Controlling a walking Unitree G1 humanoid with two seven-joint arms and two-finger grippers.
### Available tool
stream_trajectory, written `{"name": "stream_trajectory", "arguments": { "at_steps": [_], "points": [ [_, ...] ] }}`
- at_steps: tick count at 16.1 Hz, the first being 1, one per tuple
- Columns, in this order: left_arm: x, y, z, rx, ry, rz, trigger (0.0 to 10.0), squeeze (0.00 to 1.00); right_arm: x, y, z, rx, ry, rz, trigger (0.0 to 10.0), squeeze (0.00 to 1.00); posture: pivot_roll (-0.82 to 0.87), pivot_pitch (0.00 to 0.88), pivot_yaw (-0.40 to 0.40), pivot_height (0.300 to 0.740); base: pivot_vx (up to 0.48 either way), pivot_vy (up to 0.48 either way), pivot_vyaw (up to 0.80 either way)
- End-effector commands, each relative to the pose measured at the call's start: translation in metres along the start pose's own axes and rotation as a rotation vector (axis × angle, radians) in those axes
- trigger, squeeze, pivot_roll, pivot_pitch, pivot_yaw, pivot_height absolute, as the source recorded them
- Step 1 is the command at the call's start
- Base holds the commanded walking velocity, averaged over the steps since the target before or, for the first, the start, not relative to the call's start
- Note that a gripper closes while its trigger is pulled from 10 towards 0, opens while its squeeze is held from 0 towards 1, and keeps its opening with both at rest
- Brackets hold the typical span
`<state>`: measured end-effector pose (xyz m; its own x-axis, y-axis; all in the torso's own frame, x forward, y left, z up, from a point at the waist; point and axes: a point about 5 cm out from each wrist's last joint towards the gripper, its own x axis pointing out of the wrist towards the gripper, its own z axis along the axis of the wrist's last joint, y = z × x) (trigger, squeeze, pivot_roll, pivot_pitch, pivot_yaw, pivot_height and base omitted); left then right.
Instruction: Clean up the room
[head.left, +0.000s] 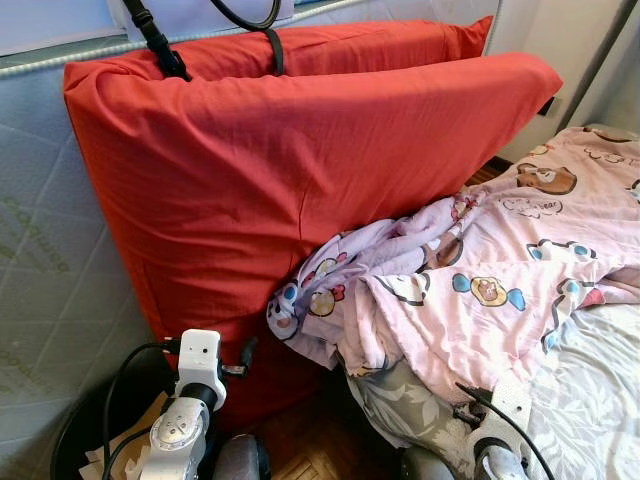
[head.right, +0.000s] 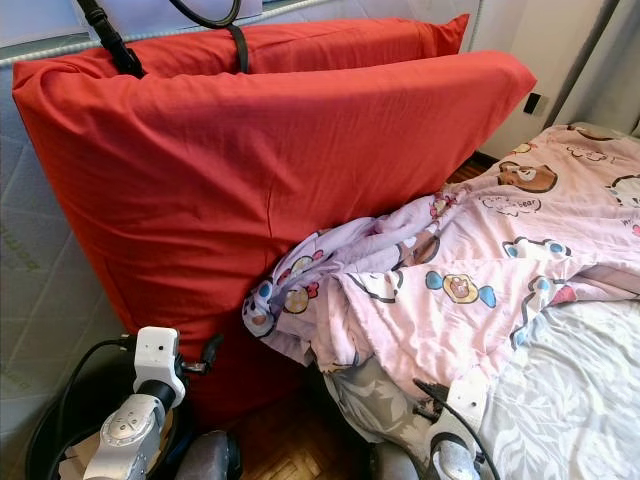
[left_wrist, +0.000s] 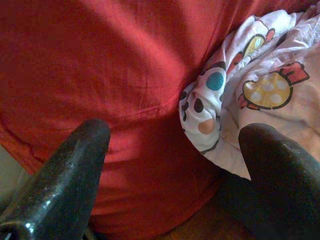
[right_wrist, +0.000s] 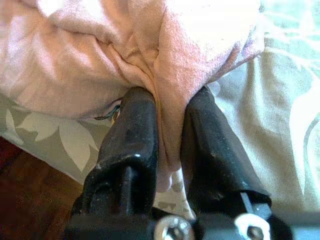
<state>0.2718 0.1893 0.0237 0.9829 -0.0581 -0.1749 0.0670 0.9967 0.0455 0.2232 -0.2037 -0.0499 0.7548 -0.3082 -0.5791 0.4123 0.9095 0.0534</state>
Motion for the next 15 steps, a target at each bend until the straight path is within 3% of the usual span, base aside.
{"name": "stream_trajectory", "arguments": {
  "at_steps": [1,2,3,7,10,11,12,15],
  "points": [
    [0.001,-0.004,-0.001,0.018,0.004,-0.021,10.0,0.0,-0.001,0.001,-0.001,0.005,-0.006,0.016,4.4,0.0,0.0,0.0,-0.025,0.606,0.0,0.0,0.0],
    [0.001,-0.004,-0.001,0.018,0.005,-0.022,10.0,0.0,-0.001,0.0,-0.002,0.0,-0.001,0.011,1.7,0.0,0.0,0.0,-0.025,0.606,0.0,0.0,0.0],
    [0.001,-0.004,-0.001,0.022,0.006,-0.024,10.0,0.0,-0.001,0.001,-0.002,-0.001,0.0,0.01,0.0,0.0,0.0,0.0,-0.027,0.606,0.0,0.0,0.0],
    [0.0,-0.001,-0.006,0.013,0.029,-0.01,10.0,0.0,-0.001,0.005,0.001,-0.019,-0.013,0.034,0.0,0.0,0.0,0.0,-0.025,0.606,0.0,0.0,0.0],
    [-0.009,0.003,-0.03,-0.042,0.138,0.039,10.0,0.0,0.0,0.013,0.002,-0.042,-0.01,0.098,0.0,0.0,0.0,0.0,-0.023,0.606,0.0,0.0,0.0],
    [-0.016,0.007,-0.042,-0.074,0.191,0.074,10.0,0.0,0.0,0.017,0.002,-0.03,-0.003,0.141,3.3,0.0,0.0,0.0,-0.022,0.606,0.0,0.0,0.0],
    [-0.021,0.009,-0.049,-0.095,0.229,0.099,10.0,0.0,-0.001,0.02,0.001,-0.046,-0.002,0.172,10.0,0.0,0.0,0.0,-0.022,0.61,0.0,0.0,0.0],
    [-0.044,0.017,-0.08,-0.139,0.381,0.176,10.0,0.0,-0.004,0.024,-0.014,-0.155,0.091,0.23,10.0,0.0,0.0,0.0,-0.028,0.645,0.0,0.0,0.0]
  ]
}}
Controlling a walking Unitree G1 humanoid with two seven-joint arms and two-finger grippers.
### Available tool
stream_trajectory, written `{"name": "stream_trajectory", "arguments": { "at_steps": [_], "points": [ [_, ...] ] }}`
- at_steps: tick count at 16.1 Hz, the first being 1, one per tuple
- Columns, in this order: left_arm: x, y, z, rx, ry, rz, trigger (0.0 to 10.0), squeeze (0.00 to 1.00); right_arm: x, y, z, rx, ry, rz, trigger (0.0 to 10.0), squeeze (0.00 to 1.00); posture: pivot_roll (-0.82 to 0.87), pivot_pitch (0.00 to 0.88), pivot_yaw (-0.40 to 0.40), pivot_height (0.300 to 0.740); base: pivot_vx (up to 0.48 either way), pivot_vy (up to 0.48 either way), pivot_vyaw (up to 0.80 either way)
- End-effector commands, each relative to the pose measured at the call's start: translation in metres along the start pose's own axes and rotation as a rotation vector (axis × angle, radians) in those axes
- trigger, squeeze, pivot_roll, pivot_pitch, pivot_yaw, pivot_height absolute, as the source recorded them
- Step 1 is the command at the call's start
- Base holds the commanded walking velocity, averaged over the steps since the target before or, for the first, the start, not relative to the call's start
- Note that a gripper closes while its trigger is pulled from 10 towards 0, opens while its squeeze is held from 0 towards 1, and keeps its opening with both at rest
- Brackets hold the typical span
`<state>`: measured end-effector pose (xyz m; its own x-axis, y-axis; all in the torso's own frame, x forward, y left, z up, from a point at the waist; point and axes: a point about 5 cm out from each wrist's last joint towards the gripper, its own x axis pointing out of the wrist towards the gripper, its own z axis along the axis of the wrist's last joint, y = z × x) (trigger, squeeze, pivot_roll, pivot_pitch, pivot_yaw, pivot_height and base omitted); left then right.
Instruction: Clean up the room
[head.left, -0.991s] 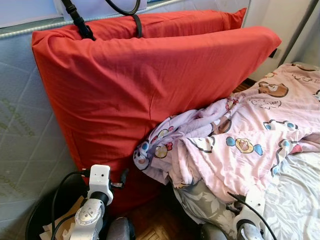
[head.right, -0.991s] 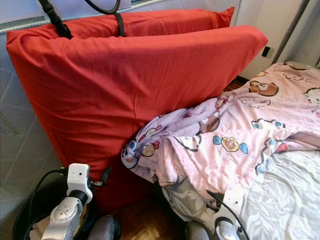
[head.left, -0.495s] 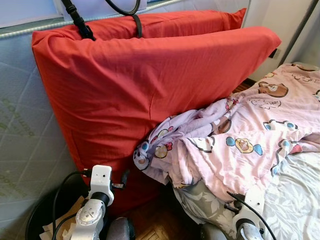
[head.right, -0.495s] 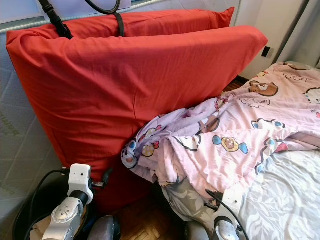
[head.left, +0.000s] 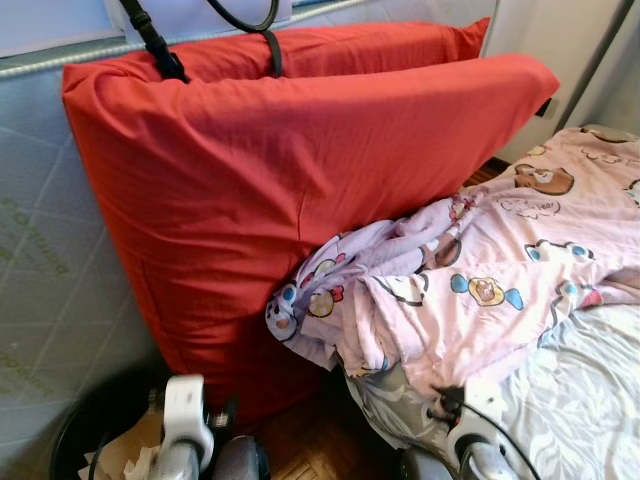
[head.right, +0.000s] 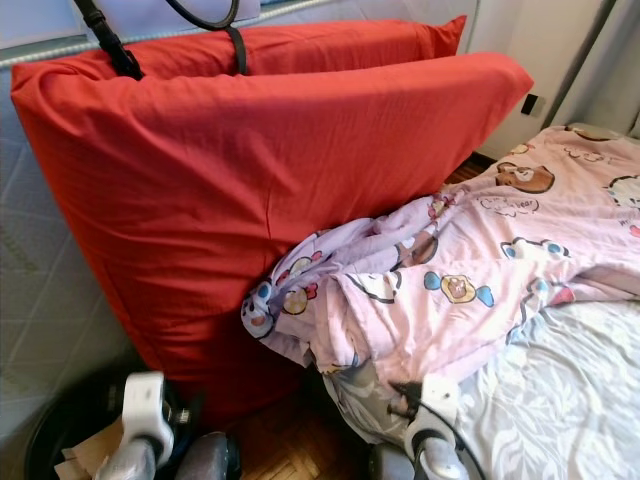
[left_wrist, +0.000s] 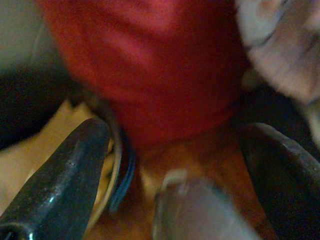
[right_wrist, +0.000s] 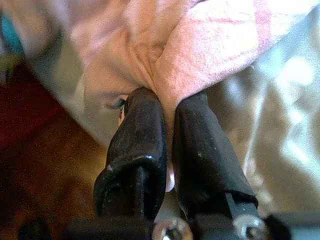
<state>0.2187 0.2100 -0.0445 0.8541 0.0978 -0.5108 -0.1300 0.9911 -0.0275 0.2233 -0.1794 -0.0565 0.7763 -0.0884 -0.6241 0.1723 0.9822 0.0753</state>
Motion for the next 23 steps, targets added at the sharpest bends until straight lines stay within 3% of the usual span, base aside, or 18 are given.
{"name": "stream_trajectory", "arguments": {
  "at_steps": [1,3,5,8,10,13,16,23],
  "points": [
    [-0.002,0.005,-0.008,-0.016,0.043,0.029,10.0,0.0,0.0,0.004,-0.006,-0.055,0.048,0.034,10.0,0.0,-0.01,0.0,-0.027,0.66,0.0,0.0,0.0],
    [-0.004,0.004,-0.016,-0.015,0.082,0.034,10.0,0.0,-0.002,0.002,-0.013,-0.114,0.098,0.018,10.0,0.0,-0.01,0.0,-0.03,0.685,0.0,0.0,0.0],
    [-0.006,0.005,-0.02,-0.013,0.098,0.049,10.0,0.0,-0.004,-0.008,-0.018,-0.065,0.11,-0.047,10.0,0.0,0.0,0.0,-0.029,0.71,0.0,0.0,0.0],
    [-0.01,0.009,-0.03,0.0,0.151,0.062,10.0,0.0,-0.009,-0.02,-0.027,-0.082,0.128,-0.1,10.0,0.0,-0.02,0.0,-0.016,0.74,0.0,0.0,0.0],
    [-0.015,0.011,-0.039,0.021,0.192,0.065,10.0,0.0,-0.015,-0.034,-0.037,-0.057,0.157,-0.165,10.0,0.0,-0.02,0.0,-0.011,0.74,0.0,0.0,0.0],
    [-0.017,0.01,-0.044,0.029,0.214,0.061,10.0,0.0,-0.019,-0.039,-0.044,-0.058,0.173,-0.189,10.0,0.0,-0.03,0.0,-0.009,0.74,0.0,0.0,0.0],
    [-0.016,0.007,-0.044,0.03,0.215,0.05,10.0,0.0,-0.025,-0.044,-0.054,-0.074,0.213,-0.213,10.0,0.0,-0.02,0.0,-0.009,0.74,0.0,0.0,0.0],
    [-0.015,0.005,-0.042,0.039,0.215,0.035,10.0,0.0,-0.026,-0.046,-0.055,-0.073,0.218,-0.228,10.0,0.0,-0.03,0.0,-0.005,0.74,0.0,0.0,0.0]
  ]
}}
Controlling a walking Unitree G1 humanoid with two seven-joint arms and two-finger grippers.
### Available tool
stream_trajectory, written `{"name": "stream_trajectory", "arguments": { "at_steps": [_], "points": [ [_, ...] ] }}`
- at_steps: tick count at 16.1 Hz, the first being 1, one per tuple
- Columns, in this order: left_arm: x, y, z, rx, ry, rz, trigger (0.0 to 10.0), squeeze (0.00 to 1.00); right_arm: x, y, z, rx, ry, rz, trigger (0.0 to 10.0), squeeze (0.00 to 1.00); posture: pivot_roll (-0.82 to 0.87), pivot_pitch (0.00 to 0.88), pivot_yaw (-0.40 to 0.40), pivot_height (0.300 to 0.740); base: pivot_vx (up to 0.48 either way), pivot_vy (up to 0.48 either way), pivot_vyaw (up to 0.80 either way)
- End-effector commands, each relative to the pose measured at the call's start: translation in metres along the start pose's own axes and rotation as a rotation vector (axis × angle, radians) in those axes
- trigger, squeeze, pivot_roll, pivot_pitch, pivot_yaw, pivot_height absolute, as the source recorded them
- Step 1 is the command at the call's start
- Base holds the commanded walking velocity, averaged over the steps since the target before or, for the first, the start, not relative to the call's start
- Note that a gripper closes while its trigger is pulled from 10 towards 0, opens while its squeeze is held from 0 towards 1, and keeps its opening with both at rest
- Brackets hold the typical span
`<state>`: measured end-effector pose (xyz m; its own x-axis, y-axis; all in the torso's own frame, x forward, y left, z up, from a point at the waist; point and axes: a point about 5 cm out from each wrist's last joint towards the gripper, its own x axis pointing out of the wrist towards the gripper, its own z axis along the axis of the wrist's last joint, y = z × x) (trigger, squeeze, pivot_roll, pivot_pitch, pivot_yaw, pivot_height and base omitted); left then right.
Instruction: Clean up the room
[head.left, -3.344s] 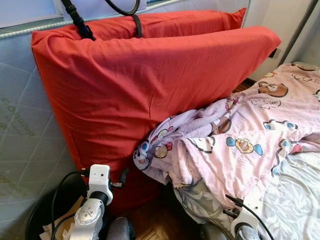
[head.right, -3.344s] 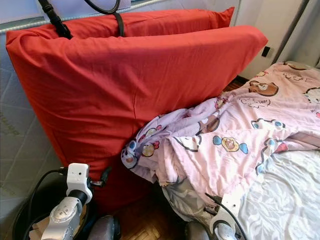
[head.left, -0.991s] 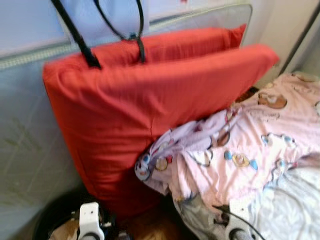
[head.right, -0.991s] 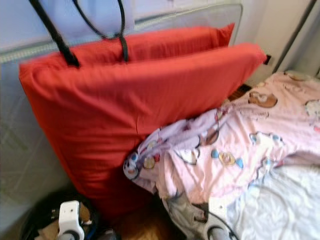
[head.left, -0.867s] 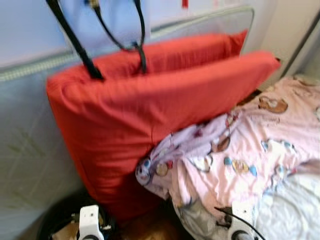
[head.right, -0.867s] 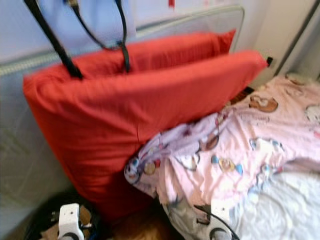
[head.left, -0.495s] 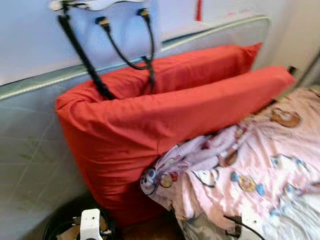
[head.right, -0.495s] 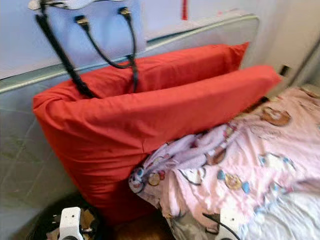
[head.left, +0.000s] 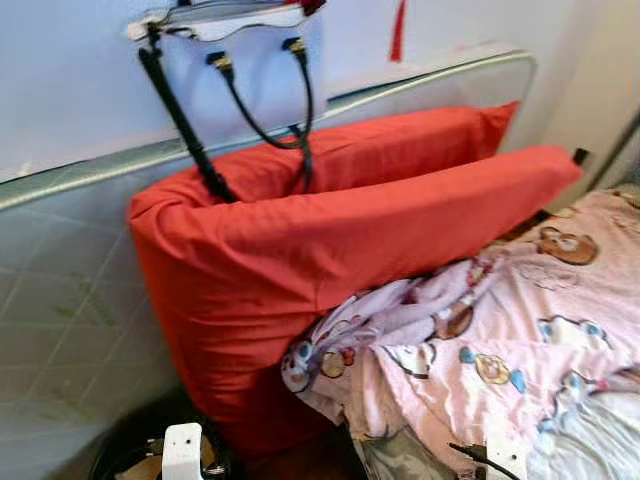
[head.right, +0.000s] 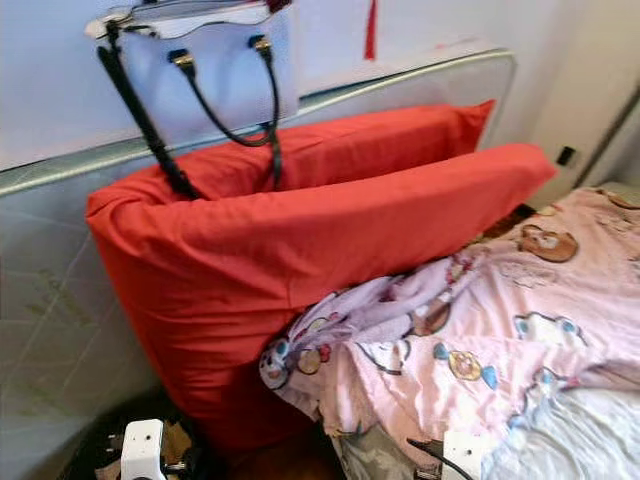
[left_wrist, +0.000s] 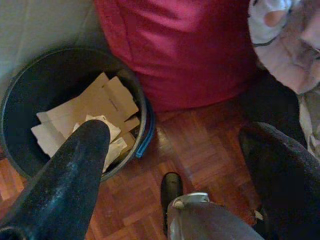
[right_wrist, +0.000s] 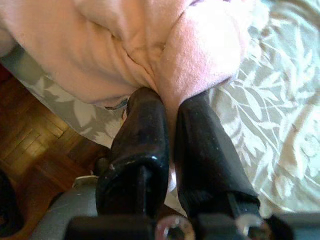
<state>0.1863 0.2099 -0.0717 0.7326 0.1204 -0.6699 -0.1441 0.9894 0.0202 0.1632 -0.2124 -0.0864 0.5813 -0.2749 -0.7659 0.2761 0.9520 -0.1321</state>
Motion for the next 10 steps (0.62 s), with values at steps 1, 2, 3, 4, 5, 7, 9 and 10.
{"name": "stream_trajectory", "arguments": {
  "at_steps": [1,2,3,4,5,7,9,10],
  "points": [
    [-0.0009,0.0002,-0.0036,0.01,0.018,-0.004,10.0,0.0,-0.0001,-0.0011,-0.0012,-0.003,0.008,-0.003,10.0,0.0,-0.03,0.0,-0.005,0.74,0.0,0.0,0.0],
    [-0.0009,0.0002,-0.0036,0.01,0.018,-0.004,10.0,0.0,-0.0001,-0.0011,-0.0012,-0.003,0.008,-0.003,10.0,0.0,-0.03,0.0,-0.005,0.74,0.0,0.0,0.0],
    [-0.0014,0.0006,-0.0049,0.009,0.021,-0.002,10.0,0.0,-0.0001,-0.0011,-0.0013,-0.002,0.008,-0.004,10.0,0.0,-0.03,0.0,-0.005,0.74,0.0,0.0,0.0],
    [-0.002,0.0008,-0.0061,0.009,0.023,0.0,10.0,0.0,-0.0002,-0.0012,-0.0018,-0.003,0.01,-0.004,10.0,0.0,-0.03,0.0,-0.005,0.74,0.0,0.0,0.0],
    [-0.0027,0.0012,-0.0077,0.008,0.026,0.001,10.0,0.0,-0.0004,-0.0014,-0.0027,-0.006,0.013,-0.005,10.0,0.0,-0.03,0.0,-0.004,0.74,0.0,0.0,0.0],
    [-0.0028,0.0012,-0.0081,0.008,0.027,0.002,10.0,0.0,-0.0005,-0.0017,-0.0029,-0.002,0.011,-0.008,10.0,0.0,-0.03,0.0,-0.005,0.74,0.0,0.0,0.0],
    [-0.0027,0.001,-0.0078,0.008,0.025,0.001,10.0,0.0,-0.0004,-0.0016,-0.0018,-0.001,0.006,-0.007,10.0,0.0,-0.03,0.0,-0.005,0.74,0.0,0.0,0.0],
    [-0.0027,0.0009,-0.0074,0.008,0.023,0.001,10.0,0.0,-0.0001,-0.0006,-0.0005,-0.006,0.001,0.0,10.0,0.0,-0.03,0.0,-0.006,0.74,0.0,0.0,0.0]
  ]
}}
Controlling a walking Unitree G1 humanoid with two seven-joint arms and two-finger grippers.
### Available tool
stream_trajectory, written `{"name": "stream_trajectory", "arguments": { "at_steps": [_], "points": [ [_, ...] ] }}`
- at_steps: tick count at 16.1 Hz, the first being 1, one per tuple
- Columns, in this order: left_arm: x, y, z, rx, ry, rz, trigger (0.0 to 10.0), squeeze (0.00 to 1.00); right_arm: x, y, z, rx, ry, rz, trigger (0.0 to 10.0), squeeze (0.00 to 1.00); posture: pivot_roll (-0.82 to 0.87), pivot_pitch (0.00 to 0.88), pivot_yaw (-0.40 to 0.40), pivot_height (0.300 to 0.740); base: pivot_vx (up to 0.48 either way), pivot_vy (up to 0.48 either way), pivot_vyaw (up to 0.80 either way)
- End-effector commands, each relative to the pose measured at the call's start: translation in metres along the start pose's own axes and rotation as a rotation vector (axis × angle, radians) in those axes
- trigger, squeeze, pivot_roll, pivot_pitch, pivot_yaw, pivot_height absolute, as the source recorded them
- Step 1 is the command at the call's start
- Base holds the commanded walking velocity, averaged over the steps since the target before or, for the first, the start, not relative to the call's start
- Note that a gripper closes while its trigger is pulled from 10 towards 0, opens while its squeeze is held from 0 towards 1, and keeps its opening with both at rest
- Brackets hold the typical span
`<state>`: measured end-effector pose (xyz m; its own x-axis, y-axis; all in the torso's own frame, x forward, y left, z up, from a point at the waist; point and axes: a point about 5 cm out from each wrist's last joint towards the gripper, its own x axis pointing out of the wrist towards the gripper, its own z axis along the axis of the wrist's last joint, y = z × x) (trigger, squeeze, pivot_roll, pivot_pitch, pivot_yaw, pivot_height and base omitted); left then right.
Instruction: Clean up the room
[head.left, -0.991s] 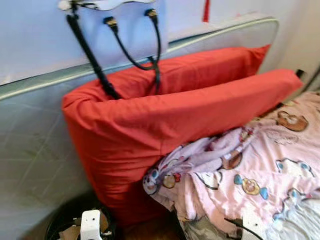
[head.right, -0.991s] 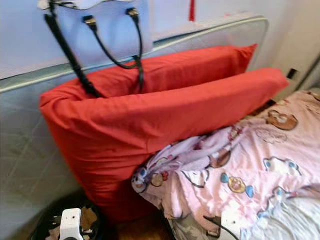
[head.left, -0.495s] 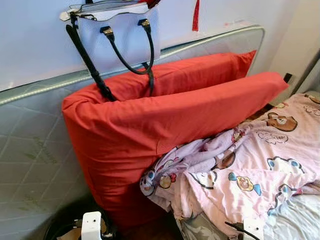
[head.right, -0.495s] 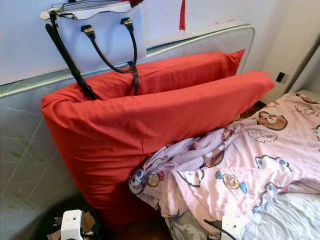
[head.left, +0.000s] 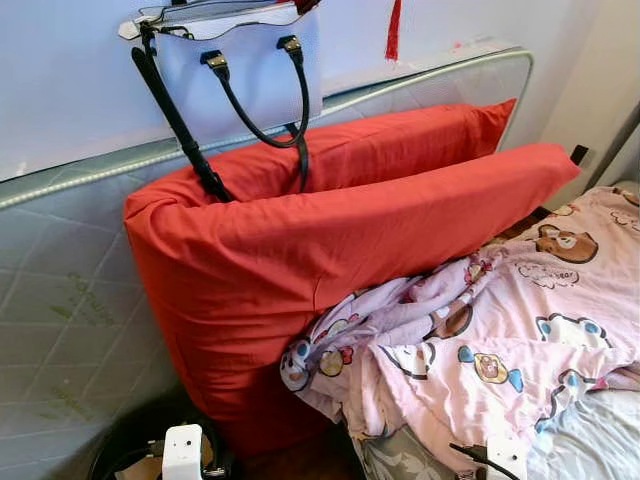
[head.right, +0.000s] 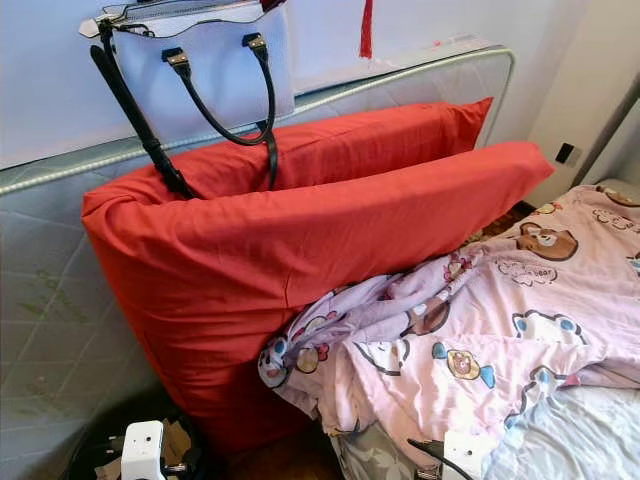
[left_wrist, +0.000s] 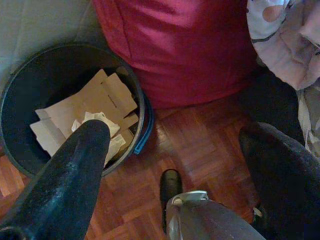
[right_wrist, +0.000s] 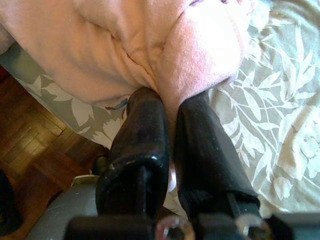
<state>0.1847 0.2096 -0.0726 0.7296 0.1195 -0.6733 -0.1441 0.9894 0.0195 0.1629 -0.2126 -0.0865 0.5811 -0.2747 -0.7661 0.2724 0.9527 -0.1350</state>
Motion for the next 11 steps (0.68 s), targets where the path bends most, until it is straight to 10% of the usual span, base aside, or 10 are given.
{"name": "stream_trajectory", "arguments": {
  "at_steps": [1,11],
  "points": [
    [-0.002,0.0011,-0.0055,0.009,0.018,0.002,10.0,0.0,0.0,0.0005,0.0002,-0.005,0.0,0.004,10.0,0.0,-0.03,0.0,-0.006,0.74,0.0,0.0,0.0],
    [-0.0025,0.0014,-0.0066,0.007,0.019,0.002,10.0,0.0,0.0007,0.003,0.0042,-0.022,-0.018,0.008,10.0,0.0,-0.03,0.0,-0.01,0.74,0.0,0.0,0.0]
  ]
}}
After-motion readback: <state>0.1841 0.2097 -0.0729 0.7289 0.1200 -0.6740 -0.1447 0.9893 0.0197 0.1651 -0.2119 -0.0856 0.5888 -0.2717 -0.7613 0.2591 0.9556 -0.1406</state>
